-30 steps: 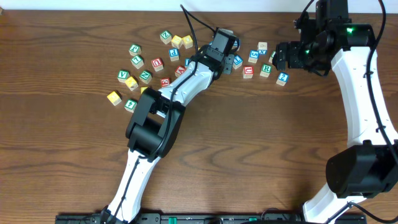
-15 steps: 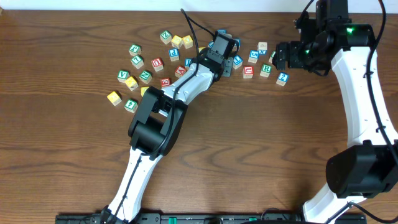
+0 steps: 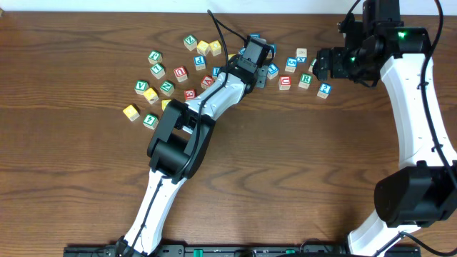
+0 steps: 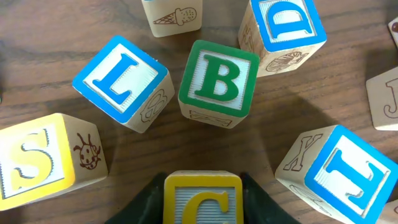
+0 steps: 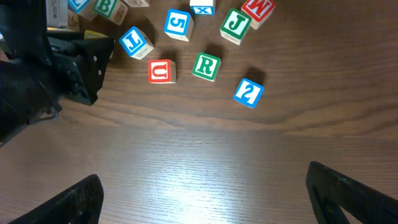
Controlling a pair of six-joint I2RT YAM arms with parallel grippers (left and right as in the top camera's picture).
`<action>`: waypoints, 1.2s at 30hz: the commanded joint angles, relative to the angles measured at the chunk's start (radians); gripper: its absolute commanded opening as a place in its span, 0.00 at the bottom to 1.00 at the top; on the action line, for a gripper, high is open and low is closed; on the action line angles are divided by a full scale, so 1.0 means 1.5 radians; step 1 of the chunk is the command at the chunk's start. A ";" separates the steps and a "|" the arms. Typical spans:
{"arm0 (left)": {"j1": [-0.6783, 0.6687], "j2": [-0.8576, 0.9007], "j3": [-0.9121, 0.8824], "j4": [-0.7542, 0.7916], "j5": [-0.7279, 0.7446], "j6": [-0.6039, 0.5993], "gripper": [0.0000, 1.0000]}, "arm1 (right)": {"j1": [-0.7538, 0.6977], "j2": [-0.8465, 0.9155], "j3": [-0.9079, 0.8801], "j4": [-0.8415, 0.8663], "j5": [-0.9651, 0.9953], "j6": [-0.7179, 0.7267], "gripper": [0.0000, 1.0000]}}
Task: Spell out CORL
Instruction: 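Lift the C block with the left gripper toward the open table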
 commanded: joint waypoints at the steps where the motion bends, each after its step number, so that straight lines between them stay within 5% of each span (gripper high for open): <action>1: 0.003 -0.019 -0.005 -0.002 -0.009 -0.006 0.32 | -0.004 -0.001 0.010 -0.001 0.003 0.004 0.99; 18: 0.003 -0.162 -0.005 -0.055 -0.090 0.012 0.32 | -0.004 -0.001 0.010 0.004 0.003 0.004 0.99; 36: 0.003 -0.459 -0.005 -0.456 -0.091 -0.045 0.32 | -0.004 -0.001 0.010 0.014 0.003 0.004 0.99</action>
